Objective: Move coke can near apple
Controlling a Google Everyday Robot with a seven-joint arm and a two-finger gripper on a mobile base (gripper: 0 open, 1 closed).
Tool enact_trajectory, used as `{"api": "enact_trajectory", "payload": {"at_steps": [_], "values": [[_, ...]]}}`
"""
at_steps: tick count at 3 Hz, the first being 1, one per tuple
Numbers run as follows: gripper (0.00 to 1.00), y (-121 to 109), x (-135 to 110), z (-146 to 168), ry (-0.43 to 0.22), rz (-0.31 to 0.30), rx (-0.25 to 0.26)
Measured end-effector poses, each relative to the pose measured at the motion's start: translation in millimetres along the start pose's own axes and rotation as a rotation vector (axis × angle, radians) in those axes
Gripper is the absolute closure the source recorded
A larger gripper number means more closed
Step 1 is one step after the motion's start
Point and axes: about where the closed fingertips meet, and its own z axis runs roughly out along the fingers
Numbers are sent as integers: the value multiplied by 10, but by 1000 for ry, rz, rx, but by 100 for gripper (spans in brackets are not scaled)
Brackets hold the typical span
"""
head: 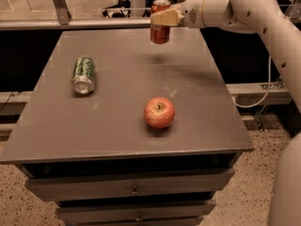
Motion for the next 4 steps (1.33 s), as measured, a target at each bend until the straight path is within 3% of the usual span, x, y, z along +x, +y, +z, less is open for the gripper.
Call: {"api": "enact_trajectory", "payload": {"at_steps": [2, 4], "values": [[100, 243, 656, -756, 72, 103, -48], [100, 642, 1004, -1229, 65, 112, -100]]}}
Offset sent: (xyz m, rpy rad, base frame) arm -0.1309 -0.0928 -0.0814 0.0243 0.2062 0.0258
